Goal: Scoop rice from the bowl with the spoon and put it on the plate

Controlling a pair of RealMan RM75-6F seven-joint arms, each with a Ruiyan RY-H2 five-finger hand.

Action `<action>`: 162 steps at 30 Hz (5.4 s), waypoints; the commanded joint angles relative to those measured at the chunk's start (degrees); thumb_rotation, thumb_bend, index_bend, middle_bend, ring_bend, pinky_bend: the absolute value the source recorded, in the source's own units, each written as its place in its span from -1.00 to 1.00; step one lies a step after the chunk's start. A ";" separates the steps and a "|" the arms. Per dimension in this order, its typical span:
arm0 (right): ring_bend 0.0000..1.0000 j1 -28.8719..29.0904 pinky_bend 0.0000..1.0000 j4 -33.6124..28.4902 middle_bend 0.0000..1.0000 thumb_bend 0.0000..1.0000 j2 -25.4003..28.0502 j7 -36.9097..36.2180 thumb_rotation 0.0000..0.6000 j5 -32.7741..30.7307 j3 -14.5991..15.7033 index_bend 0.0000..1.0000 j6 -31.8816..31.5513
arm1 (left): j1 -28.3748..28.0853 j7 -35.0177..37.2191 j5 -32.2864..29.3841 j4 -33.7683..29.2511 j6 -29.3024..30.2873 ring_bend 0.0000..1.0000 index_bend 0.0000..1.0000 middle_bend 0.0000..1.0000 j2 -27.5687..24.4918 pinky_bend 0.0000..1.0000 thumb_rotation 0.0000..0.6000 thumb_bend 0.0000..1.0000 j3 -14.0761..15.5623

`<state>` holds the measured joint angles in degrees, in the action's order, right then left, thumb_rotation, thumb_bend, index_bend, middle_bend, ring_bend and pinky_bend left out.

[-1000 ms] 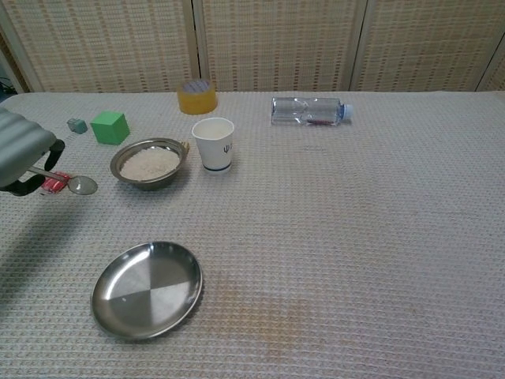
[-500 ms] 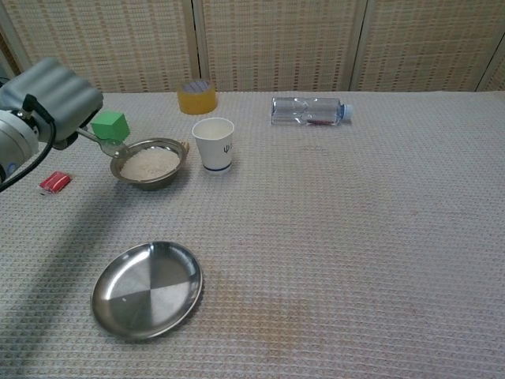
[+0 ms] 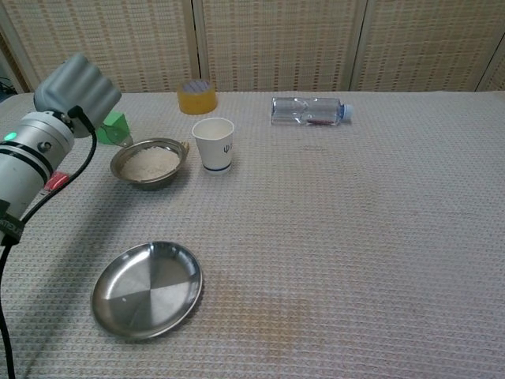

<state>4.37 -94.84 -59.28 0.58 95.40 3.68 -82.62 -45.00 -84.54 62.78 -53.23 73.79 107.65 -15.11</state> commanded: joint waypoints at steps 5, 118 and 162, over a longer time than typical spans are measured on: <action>-1.00 0.18 -1.00 -0.67 -1.00 -0.63 0.53 0.28 1.00 -0.86 -0.02 -1.00 0.96 | -1.87 -1.13 1.51 10.00 -0.27 1.00 0.36 1.00 5.96 1.00 1.00 -0.23 2.21; -1.00 1.14 -1.00 -0.85 -1.00 -0.63 1.00 -0.89 1.00 -0.57 0.84 -1.00 3.46 | -5.08 7.10 -25.51 -21.83 -10.48 1.00 0.40 1.00 -12.57 1.00 1.00 -0.22 -7.32; -1.00 2.36 -1.00 -0.02 -1.00 -0.63 1.47 -3.29 1.00 -5.06 -0.90 -1.00 6.10 | -23.79 5.00 -34.11 -6.66 -9.03 1.00 0.40 1.00 -2.69 1.00 1.00 -0.23 -0.80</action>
<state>6.69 -94.89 -57.81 -2.65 90.40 2.80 -76.60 -68.46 -80.23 26.73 -61.69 64.30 103.49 -17.44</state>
